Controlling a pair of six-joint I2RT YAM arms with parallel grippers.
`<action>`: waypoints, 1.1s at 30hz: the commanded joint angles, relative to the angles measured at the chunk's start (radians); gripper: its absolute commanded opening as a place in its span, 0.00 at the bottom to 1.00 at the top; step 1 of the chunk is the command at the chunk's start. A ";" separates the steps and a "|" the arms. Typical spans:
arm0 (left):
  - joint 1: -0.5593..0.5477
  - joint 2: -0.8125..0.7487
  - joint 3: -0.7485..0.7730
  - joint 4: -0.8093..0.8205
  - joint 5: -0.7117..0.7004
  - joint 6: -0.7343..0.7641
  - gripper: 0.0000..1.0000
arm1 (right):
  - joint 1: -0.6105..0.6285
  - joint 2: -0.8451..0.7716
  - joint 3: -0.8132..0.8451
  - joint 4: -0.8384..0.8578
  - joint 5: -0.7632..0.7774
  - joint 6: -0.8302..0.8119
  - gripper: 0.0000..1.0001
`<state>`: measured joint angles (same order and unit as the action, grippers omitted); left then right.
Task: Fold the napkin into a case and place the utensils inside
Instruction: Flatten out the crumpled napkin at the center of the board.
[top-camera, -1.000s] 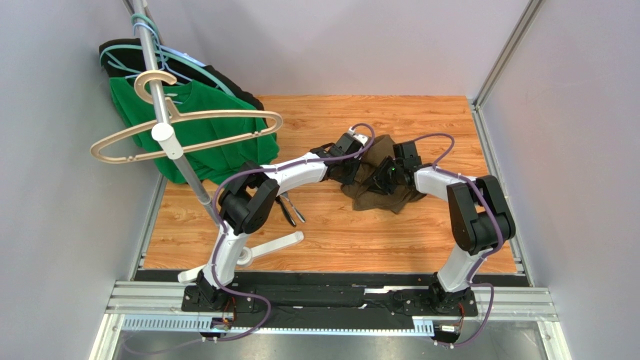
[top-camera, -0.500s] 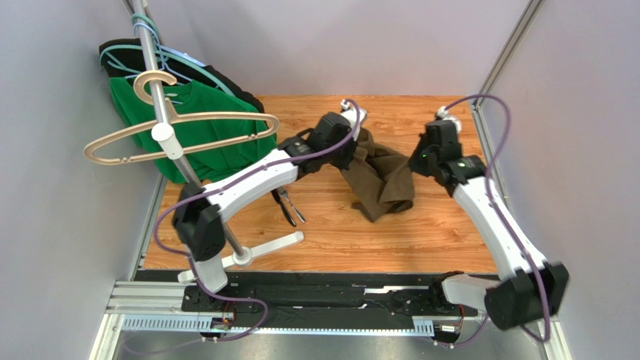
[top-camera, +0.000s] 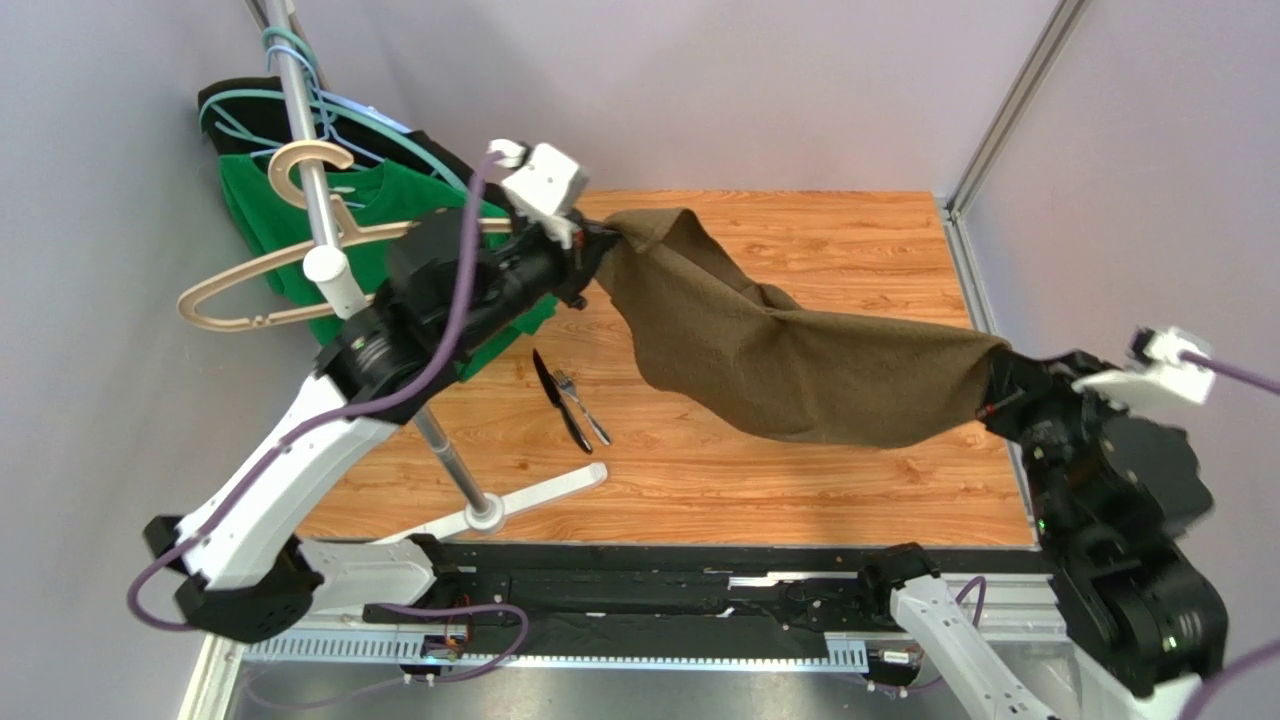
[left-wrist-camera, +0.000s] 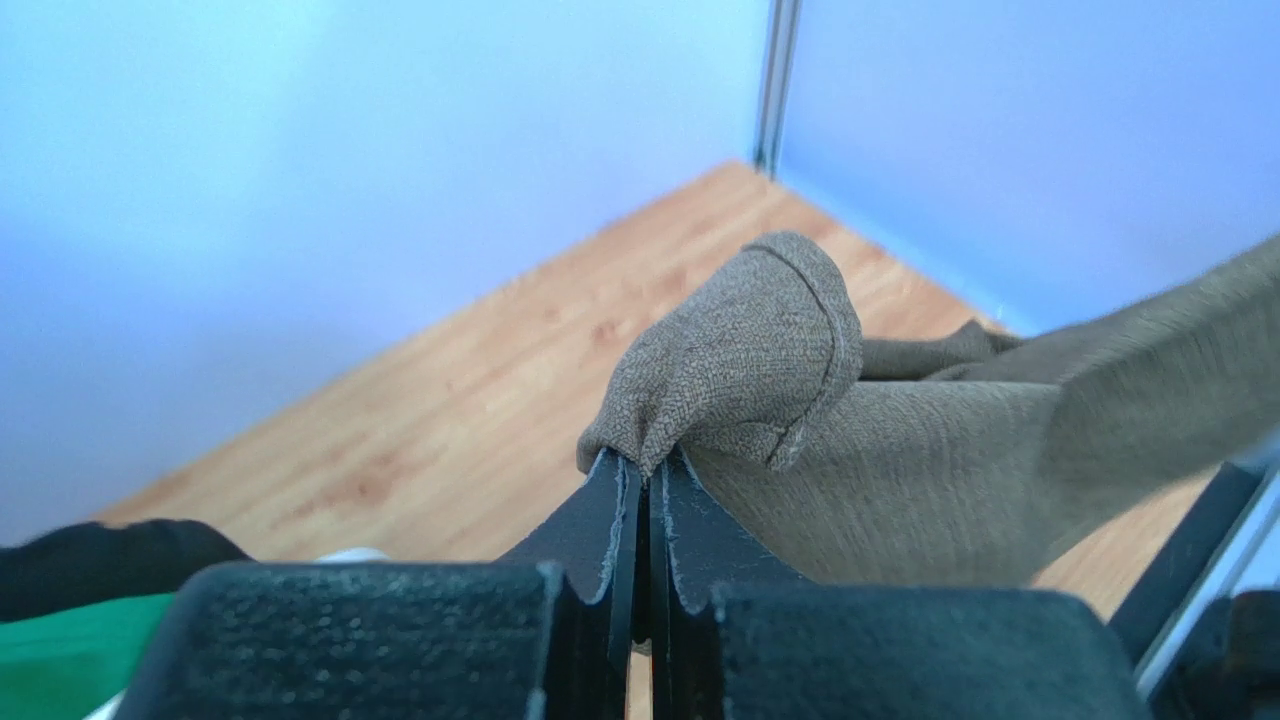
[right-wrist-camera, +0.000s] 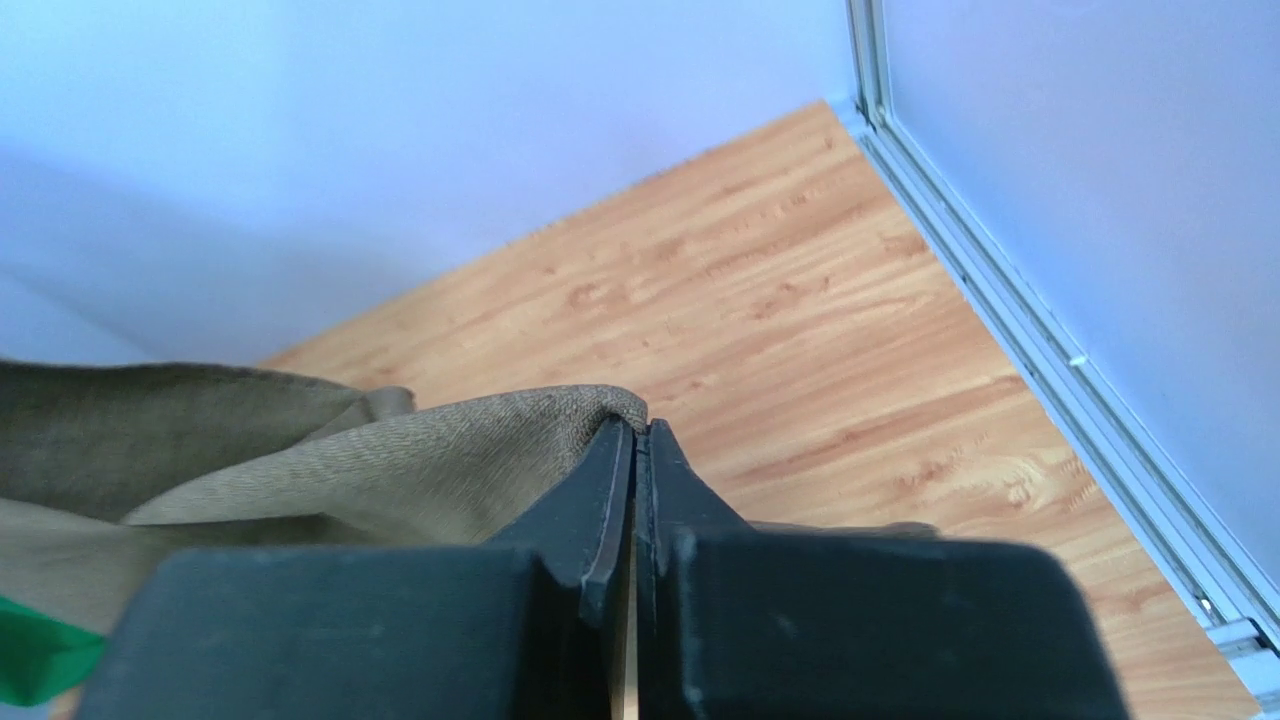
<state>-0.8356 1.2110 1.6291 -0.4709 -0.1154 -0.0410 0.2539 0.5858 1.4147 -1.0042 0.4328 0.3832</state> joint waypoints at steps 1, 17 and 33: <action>0.001 -0.087 -0.020 0.129 -0.053 0.061 0.00 | -0.004 -0.011 -0.002 -0.014 -0.015 0.000 0.00; 0.066 0.882 0.612 -0.173 -0.318 0.165 0.07 | -0.175 0.465 -0.336 0.121 -0.164 0.143 0.17; -0.016 0.714 0.292 -0.324 -0.118 -0.199 0.43 | -0.332 0.675 -0.516 0.194 -0.350 0.213 0.77</action>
<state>-0.8192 2.0609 2.0861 -0.7914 -0.4118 -0.0246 0.0345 1.2495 0.9607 -0.8951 0.1864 0.5362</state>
